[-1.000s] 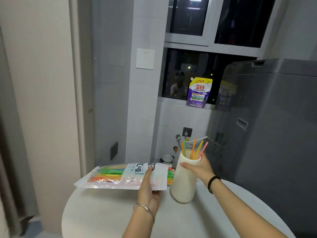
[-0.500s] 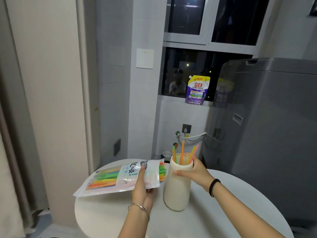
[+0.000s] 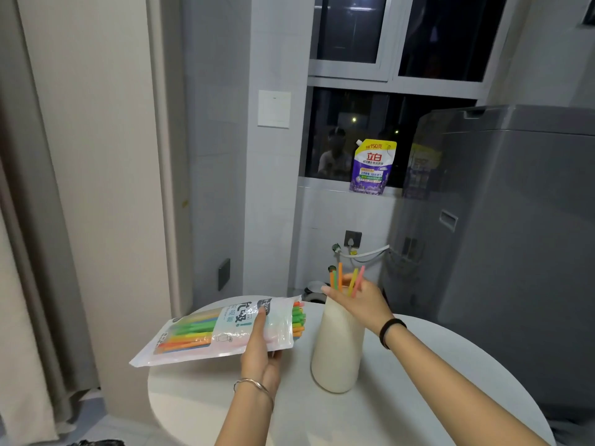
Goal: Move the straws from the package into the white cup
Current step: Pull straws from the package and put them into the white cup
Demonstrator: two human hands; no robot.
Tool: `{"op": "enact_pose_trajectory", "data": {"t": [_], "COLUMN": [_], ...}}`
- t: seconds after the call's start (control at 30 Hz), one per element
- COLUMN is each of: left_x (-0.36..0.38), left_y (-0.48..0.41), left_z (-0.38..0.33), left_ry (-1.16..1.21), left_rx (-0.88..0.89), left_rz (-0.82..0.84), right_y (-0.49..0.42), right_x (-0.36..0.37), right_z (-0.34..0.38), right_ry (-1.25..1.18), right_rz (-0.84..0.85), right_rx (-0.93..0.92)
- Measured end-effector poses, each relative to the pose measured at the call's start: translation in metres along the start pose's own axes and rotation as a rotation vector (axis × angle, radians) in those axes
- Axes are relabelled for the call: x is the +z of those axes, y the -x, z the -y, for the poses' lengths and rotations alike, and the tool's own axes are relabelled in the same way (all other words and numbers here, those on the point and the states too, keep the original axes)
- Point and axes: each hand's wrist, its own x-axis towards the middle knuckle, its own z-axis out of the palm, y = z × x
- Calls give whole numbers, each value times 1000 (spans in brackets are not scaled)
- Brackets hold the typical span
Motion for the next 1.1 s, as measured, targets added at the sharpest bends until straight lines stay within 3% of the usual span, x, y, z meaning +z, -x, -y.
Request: {"op": "enact_pose_trajectory", "data": {"t": [0.13, 0.23, 0.4, 0.57, 0.63, 0.73, 0.83, 0.9, 1.1], "left_x": [-1, -4, -6, -6, -5, -3, -2, -1, -1], "left_y": [0, 0, 1, 7, 10, 15, 18, 21, 28], "left_z": [0, -5, -10, -14, -15, -15, -11, -9, -8], "left_ry": [-31, -31, -22, -33, -47, -83, -167, -212, -313], "left_rx": [-5, -12, -22, -10, -3, 19, 57, 76, 160], "left_rz": [-15, -1, -13, -12, -1, 42, 85, 115, 198], "right_y": [-8, -13, -17, -5, 3, 32, 63, 74, 78], "right_x": [4, 1, -13, -16, -17, -7, 25, 52, 90], "right_z": [11, 17, 21, 15, 17, 30, 43, 45, 42], "right_ry": [126, -71, -408, -426, -388, -383, -538, -665, -1175], "right_rz": [51, 45, -120, -123, -295, -624, -626, -552, -235], "right_rx": [-40, 0, 125, 255, 169, -175, -376, -305, 258]}}
